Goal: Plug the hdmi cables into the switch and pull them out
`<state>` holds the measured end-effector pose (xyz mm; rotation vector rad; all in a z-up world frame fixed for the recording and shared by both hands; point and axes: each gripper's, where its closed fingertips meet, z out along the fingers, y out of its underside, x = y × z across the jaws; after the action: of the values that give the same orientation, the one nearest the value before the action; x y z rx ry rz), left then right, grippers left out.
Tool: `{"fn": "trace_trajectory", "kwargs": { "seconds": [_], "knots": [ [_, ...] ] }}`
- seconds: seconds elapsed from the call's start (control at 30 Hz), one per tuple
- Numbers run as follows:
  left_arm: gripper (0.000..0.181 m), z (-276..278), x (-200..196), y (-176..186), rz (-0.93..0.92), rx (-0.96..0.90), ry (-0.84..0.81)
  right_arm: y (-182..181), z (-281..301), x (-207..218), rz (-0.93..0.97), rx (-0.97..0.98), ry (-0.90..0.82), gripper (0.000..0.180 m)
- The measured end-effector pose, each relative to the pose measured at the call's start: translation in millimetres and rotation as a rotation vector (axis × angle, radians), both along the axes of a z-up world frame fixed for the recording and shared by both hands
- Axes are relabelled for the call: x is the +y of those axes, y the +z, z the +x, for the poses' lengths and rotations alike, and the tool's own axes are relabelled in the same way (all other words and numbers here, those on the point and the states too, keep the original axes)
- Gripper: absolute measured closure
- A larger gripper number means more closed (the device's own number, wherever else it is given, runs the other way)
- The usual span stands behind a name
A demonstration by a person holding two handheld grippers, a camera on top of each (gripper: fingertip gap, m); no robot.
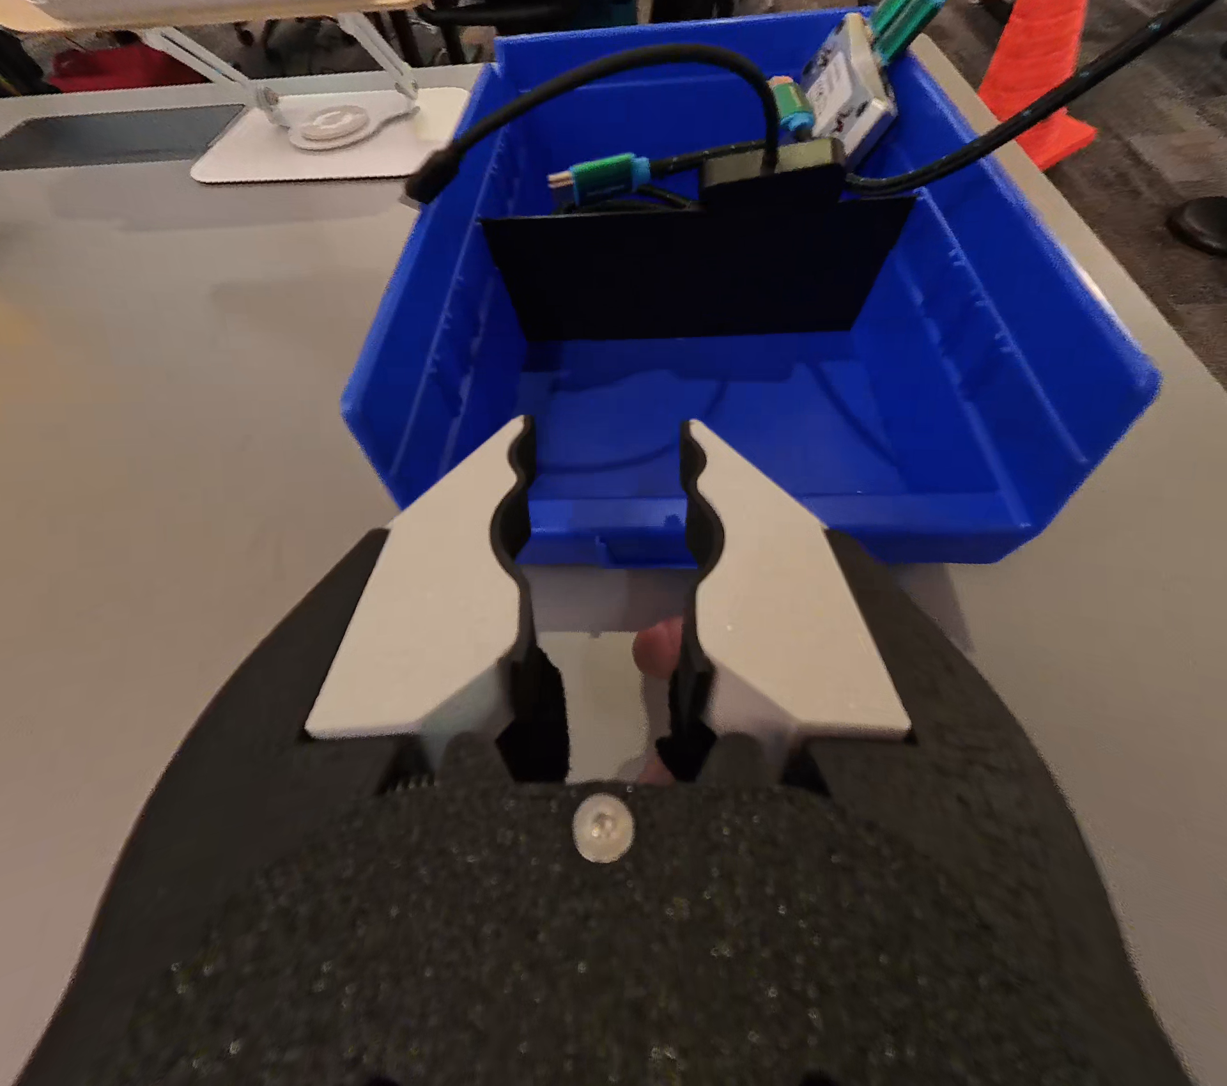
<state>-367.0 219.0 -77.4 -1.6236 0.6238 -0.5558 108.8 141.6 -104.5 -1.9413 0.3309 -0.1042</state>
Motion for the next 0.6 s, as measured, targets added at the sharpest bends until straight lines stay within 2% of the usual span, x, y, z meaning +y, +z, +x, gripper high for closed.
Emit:
{"fn": "trace_trajectory", "kwargs": {
  "seconds": [0.13, 0.27, 0.43, 0.6],
  "knots": [
    [0.110, 0.9, -6.4, -5.6, -0.026, 0.027, -0.009, 4.6, -51.8, 9.0, 0.001, 0.011, 0.157, 0.129],
    [0.106, -10.9, -13.8, -7.1, -0.065, 0.021, 0.018, -16.7, -71.0, 30.1, -0.100, -0.123, 0.151, 0.127],
    [0.104, -16.1, -20.4, -7.7, -0.028, 0.055, 0.029, -24.2, -81.6, 53.9, -0.136, -0.024, 0.169, 0.132],
    [0.099, -4.3, -22.0, -6.9, 0.071, 0.132, 0.067, -24.4, -110.1, 46.1, -0.150, -0.005, 0.254, 0.132]
  ]
}}
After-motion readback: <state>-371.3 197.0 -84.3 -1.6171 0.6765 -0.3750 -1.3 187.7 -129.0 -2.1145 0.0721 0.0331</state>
